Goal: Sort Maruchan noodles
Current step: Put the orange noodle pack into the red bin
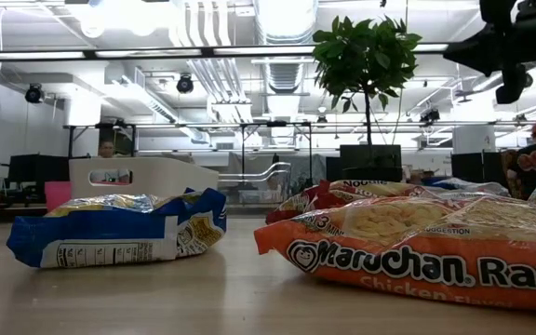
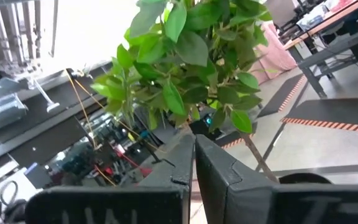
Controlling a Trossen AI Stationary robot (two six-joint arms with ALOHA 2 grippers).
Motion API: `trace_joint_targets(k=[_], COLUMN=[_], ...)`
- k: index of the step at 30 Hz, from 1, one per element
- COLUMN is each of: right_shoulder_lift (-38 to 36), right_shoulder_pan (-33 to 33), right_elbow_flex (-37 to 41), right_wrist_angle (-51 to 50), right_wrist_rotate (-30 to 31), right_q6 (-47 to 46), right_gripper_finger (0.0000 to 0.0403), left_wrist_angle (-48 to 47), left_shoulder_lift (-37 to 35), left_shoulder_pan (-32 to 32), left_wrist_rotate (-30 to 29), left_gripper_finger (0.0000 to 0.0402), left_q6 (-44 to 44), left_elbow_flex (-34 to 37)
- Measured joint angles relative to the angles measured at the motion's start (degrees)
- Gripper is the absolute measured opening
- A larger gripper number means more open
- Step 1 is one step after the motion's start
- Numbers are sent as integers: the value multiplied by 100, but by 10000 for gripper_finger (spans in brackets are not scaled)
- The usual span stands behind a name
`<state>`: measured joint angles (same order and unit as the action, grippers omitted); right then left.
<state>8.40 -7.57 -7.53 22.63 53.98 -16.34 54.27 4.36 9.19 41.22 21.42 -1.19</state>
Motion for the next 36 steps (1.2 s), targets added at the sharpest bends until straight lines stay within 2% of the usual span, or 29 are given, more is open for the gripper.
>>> trace_joint_targets(k=[2, 7, 11, 15, 18, 23, 26, 28, 31, 36], right_shoulder_lift=[116, 462, 828, 1202, 1423, 1673, 1742, 1753, 1753, 1753], right_shoulder_pan=[30, 39, 39, 39, 37, 37, 37, 37, 37, 54], right_elbow_flex=[-18, -336, -681, -1011, -1229, -1513, -1568, -1585, -1626, -1628], right_wrist_angle=[70, 89, 90, 58, -3, -3, -10, -8, 3, 17], right_wrist_rotate=[2, 2, 4, 5, 7, 18, 27, 105, 467, 777], right_q6=[71, 348, 832, 1382, 1510, 2031, 2183, 2297, 2471, 2781], right_gripper_finger=[9, 9, 9, 9, 9, 9, 9, 9, 9, 9], left_wrist_angle=[154, 1074, 845, -786, -2886, -7103, -8756, -9215, -9294, -9348], left_shoulder_lift=[268, 1166, 1917, 2443, 2614, 3177, 3755, 4161, 4752, 5564], left_shoulder_pan=[18, 50, 48, 44, 46, 83, 269, 466, 843, 1093], left_wrist_rotate=[-368, -2083, -3678, -5315, -5879, -5981, -5658, -5210, -4835, -4457], left_gripper_finger=[77, 77, 77, 77, 75, 62, 51, 44, 41, 40], left_q6=[126, -271, -1331, -2875, -4208, -7157, -8960, -9840, -10604, -10813], left_elbow_flex=[0, -31, -500, -1189, -1955, -3495, -4042, -4240, -4386, -4511])
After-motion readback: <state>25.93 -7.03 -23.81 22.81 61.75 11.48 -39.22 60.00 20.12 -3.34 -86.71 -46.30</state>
